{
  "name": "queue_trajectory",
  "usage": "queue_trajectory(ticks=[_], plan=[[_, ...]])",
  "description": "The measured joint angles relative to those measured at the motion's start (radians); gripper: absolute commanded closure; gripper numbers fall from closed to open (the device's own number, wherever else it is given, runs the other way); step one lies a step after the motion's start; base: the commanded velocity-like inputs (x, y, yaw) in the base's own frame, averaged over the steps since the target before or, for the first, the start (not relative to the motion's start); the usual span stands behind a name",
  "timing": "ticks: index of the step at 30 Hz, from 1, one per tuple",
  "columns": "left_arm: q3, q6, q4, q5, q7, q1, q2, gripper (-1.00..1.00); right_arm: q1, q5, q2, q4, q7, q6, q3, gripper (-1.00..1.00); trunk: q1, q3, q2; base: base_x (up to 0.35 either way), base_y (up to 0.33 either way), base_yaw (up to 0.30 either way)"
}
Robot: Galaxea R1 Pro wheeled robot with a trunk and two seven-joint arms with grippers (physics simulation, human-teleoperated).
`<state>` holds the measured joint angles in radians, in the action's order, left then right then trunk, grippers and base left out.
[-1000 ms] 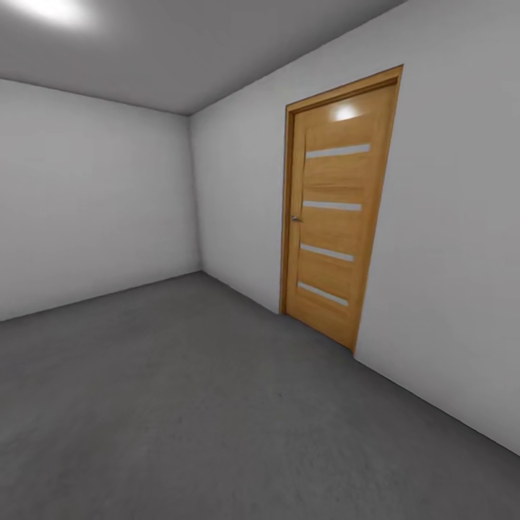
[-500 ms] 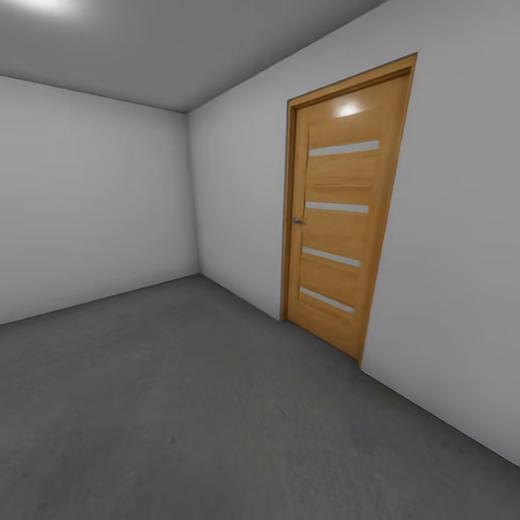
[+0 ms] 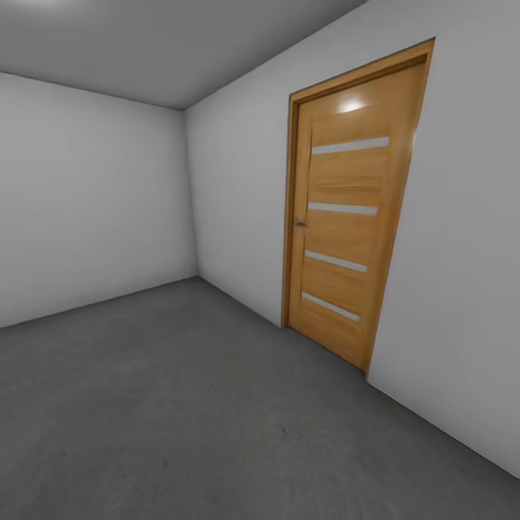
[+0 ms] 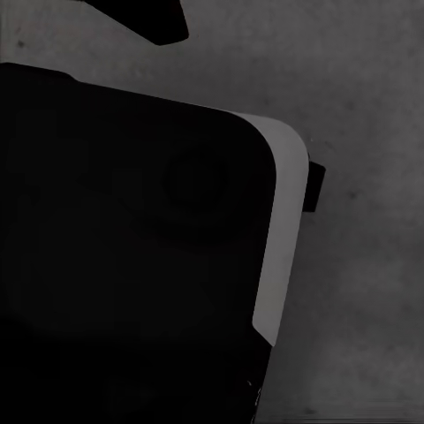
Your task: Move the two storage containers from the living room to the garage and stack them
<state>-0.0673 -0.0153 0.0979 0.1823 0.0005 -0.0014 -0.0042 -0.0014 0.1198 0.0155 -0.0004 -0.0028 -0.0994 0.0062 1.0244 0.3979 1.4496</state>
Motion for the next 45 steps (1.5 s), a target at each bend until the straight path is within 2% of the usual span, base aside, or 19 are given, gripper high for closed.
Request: queue_trajectory(ticks=[45], plan=[[0.000,-0.009,0.000,-0.001,0.002,0.000,0.000,-1.00,0.000,0.001,0.001,-0.001,0.001,-0.001,0.002,-1.00,0.000,0.000,0.000,0.324,0.000,0.000]])
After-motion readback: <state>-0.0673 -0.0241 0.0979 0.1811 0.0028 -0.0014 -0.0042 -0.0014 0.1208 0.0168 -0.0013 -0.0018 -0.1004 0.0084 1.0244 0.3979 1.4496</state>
